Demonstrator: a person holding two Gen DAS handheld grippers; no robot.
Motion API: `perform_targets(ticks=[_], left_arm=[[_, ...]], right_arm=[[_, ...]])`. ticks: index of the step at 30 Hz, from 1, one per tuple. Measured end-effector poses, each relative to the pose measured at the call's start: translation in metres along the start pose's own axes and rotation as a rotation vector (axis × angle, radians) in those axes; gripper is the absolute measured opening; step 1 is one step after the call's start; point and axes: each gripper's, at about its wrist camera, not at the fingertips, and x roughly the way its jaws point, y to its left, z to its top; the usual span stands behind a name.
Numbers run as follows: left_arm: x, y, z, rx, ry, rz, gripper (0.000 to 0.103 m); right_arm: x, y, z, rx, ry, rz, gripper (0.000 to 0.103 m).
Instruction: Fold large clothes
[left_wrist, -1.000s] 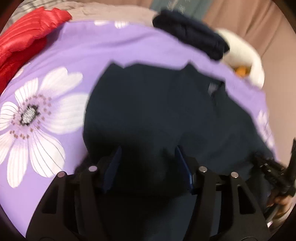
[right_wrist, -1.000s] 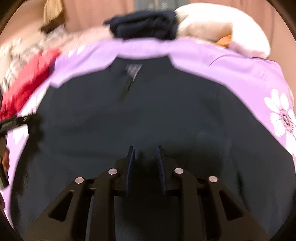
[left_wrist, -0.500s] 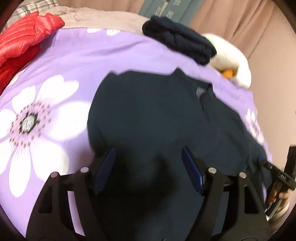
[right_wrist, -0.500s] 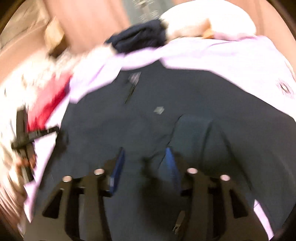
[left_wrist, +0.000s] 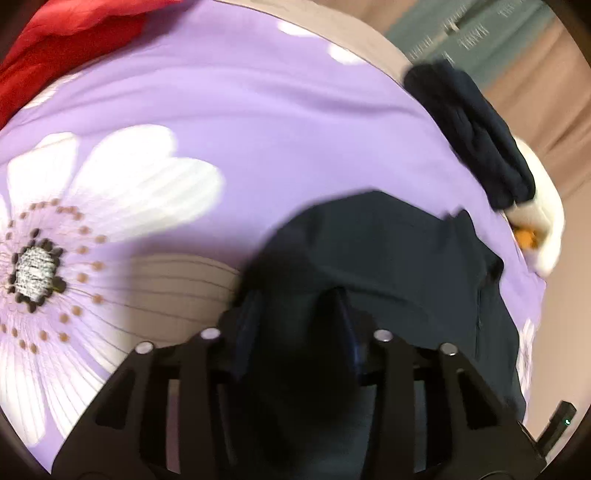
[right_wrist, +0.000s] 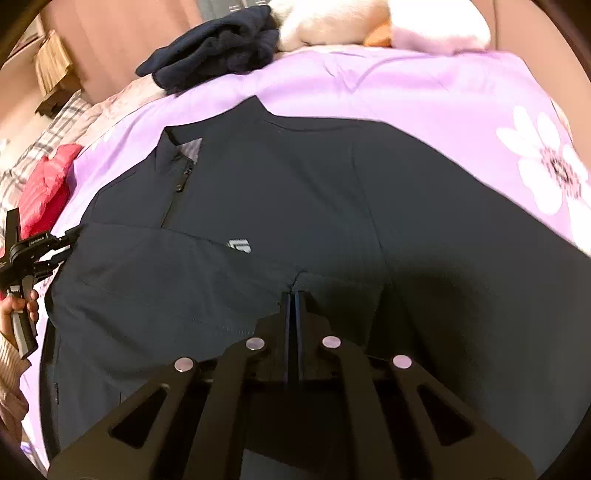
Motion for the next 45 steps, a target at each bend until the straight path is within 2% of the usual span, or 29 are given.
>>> perform_targets(ticks=[2, 3, 5, 7, 10, 13, 15, 18, 21, 23, 25, 26, 27, 28, 30, 31, 33, 36, 39, 41, 43, 45], left_arm=[[-0.003, 0.007, 0.002, 0.006, -0.016, 0.059, 0.04], [-0.006, 0.011, 0.003, -0.002, -0.014, 0.059, 0.04], [-0.016, 0.021, 0.01, -0.033, -0.022, 0.064, 0.048], [-0.038, 0.027, 0.015, -0.028, -0.07, 0.055, 0.055], [-0.061, 0.018, 0.012, 0.064, -0.101, 0.047, 0.059], [-0.078, -0.004, -0.008, 0.17, -0.091, -0.003, 0.062], [-0.079, -0.027, -0.035, 0.265, -0.057, -0.043, 0.062], [-0.069, -0.051, -0.07, 0.394, -0.007, -0.064, 0.062], [-0.047, -0.054, -0.1, 0.478, 0.046, 0.002, 0.062], [-0.045, -0.051, -0.108, 0.513, 0.028, 0.011, 0.062], [-0.048, -0.048, -0.106, 0.507, 0.037, 0.008, 0.062], [-0.051, -0.046, -0.104, 0.498, 0.043, 0.008, 0.062], [-0.057, -0.043, -0.103, 0.488, 0.041, 0.021, 0.062], [-0.063, -0.042, -0.102, 0.486, 0.034, 0.035, 0.062], [-0.076, -0.042, -0.105, 0.48, 0.013, 0.03, 0.065], [-0.08, -0.045, -0.107, 0.478, 0.004, 0.024, 0.073], [-0.09, -0.056, -0.114, 0.49, -0.018, -0.01, 0.081], [-0.087, -0.085, -0.135, 0.55, -0.009, -0.011, 0.082], [-0.071, -0.106, -0.149, 0.579, 0.01, 0.01, 0.082], [-0.056, -0.115, -0.156, 0.604, 0.031, 0.055, 0.087], [-0.039, -0.115, -0.163, 0.627, 0.072, 0.126, 0.089], [-0.038, -0.114, -0.166, 0.631, 0.06, 0.129, 0.09]], right_arm=[[-0.007, -0.01, 0.001, 0.015, -0.02, -0.026, 0.003], [-0.008, -0.014, 0.0, 0.026, -0.02, -0.039, 0.004], [-0.011, -0.023, 0.002, 0.05, -0.02, -0.068, 0.004], [-0.03, -0.024, 0.001, 0.038, -0.077, -0.038, 0.004], [-0.057, -0.008, -0.002, -0.03, -0.145, 0.013, 0.015], [-0.059, 0.017, -0.009, -0.098, -0.132, 0.05, 0.022], [-0.051, 0.032, -0.018, -0.136, -0.104, 0.07, 0.029], [-0.035, 0.046, -0.03, -0.181, -0.044, 0.074, 0.03], [-0.007, 0.051, -0.043, -0.244, 0.024, 0.0, 0.03], [-0.008, 0.04, -0.047, -0.23, 0.019, 0.014, 0.028], [-0.017, 0.031, -0.046, -0.197, 0.01, 0.024, 0.027], [-0.023, 0.026, -0.044, -0.181, -0.002, -0.006, 0.027], [-0.029, 0.021, -0.041, -0.171, -0.019, -0.092, 0.03], [-0.033, 0.017, -0.039, -0.156, -0.029, -0.124, 0.03], [-0.049, 0.009, -0.036, -0.085, -0.068, -0.067, 0.031], [-0.054, 0.011, -0.037, -0.078, -0.083, -0.039, 0.034], [-0.06, 0.028, -0.04, -0.107, -0.11, 0.004, 0.045], [-0.046, 0.074, -0.049, -0.208, -0.082, 0.059, 0.046], [-0.025, 0.107, -0.059, -0.271, -0.049, 0.065, 0.046], [-0.011, 0.119, -0.063, -0.305, -0.014, 0.037, 0.046], [0.006, 0.116, -0.063, -0.311, 0.03, 0.003, 0.046], [0.007, 0.101, -0.061, -0.286, 0.027, -0.003, 0.048]])
